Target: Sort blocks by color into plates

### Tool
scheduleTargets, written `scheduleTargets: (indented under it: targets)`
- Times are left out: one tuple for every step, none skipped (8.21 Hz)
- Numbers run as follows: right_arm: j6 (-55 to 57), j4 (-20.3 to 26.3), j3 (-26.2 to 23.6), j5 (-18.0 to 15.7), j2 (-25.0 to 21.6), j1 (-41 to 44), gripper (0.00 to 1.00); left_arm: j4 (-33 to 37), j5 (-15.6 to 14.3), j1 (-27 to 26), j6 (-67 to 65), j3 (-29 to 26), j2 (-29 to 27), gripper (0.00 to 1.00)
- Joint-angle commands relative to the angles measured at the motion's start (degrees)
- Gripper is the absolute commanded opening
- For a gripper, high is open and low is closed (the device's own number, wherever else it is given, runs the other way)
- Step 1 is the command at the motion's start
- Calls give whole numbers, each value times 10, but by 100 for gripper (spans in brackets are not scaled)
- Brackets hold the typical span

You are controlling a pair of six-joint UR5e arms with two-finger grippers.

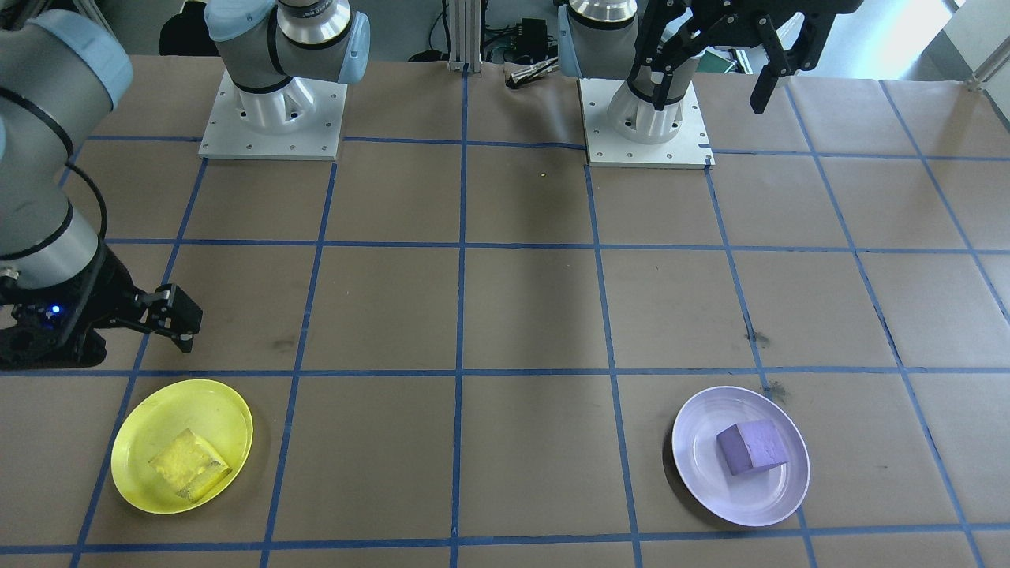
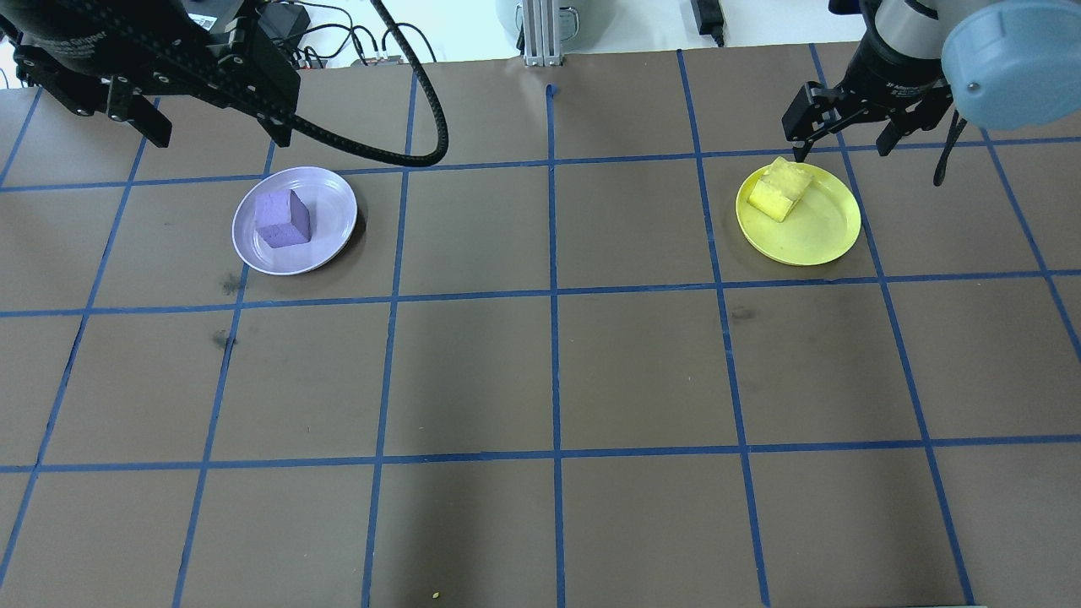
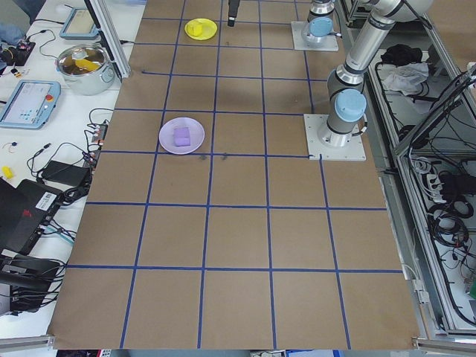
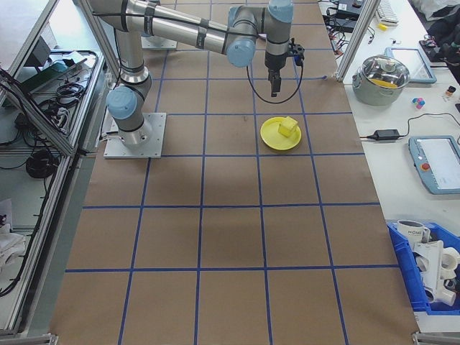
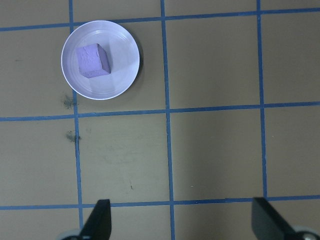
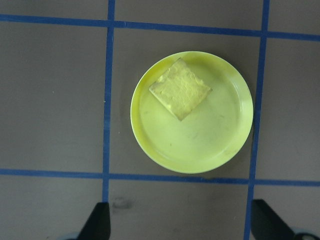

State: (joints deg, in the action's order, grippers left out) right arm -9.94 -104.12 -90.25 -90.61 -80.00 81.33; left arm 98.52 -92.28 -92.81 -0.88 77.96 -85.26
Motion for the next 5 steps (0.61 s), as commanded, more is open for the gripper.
scheduleTargets:
  targets:
    - [103,92,-1,3,-84,54,100,0,0,0,0,0,0,100]
    - [104,101,-2,3,-99,73,100,0,0,0,0,0,0,100]
    - [104,105,-12,3,-122,92,100,0,0,0,0,0,0,100]
    - [99,101,-35,3,-134,98,100,0,0,1,1,1,0,100]
    - [93,98,-54,3,-139,98,100,0,0,0,-1,1,0,100]
